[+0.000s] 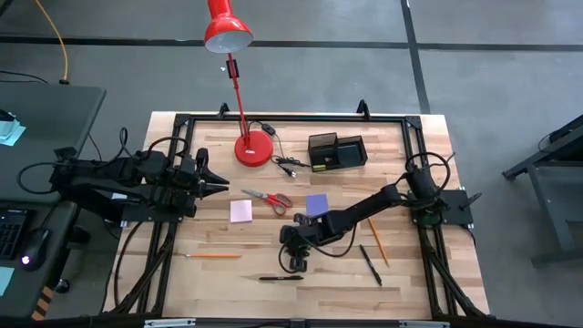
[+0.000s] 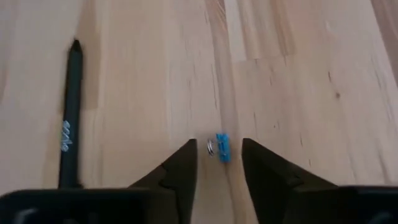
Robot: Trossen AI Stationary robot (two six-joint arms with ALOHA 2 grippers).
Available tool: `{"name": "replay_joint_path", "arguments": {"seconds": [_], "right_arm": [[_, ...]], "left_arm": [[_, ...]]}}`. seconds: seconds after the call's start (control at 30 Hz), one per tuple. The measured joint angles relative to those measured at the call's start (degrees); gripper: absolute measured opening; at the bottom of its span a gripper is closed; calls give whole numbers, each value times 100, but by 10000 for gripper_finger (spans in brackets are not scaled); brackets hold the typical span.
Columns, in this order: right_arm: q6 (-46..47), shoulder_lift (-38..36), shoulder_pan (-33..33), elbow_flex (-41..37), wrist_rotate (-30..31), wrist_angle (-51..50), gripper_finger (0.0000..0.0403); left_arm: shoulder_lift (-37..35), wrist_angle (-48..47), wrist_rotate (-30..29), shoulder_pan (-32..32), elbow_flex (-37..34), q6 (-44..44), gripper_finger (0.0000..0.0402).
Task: Pick and place office supplies into organizer
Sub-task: Put the blue binder clip into the black desk organizer
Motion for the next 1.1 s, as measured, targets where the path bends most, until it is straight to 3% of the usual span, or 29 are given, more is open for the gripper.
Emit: {"name": "replay_joint_path", "arguments": {"seconds": [0.17, 0.23, 0.73, 1.1], "right_arm": [[191, 21, -9, 0, -126, -100, 23], [257, 21, -22, 0, -137, -42, 8], [814, -6, -186, 0, 9, -134, 2], [708, -944, -911, 1, 282, -1276, 1]], "left_arm": [[0, 1, 0, 0, 0, -3, 62], [0, 0, 0, 0, 0, -3, 63], [0, -86, -2, 0, 1, -6, 63], [0, -90, -262, 0, 2, -24, 63]]}}
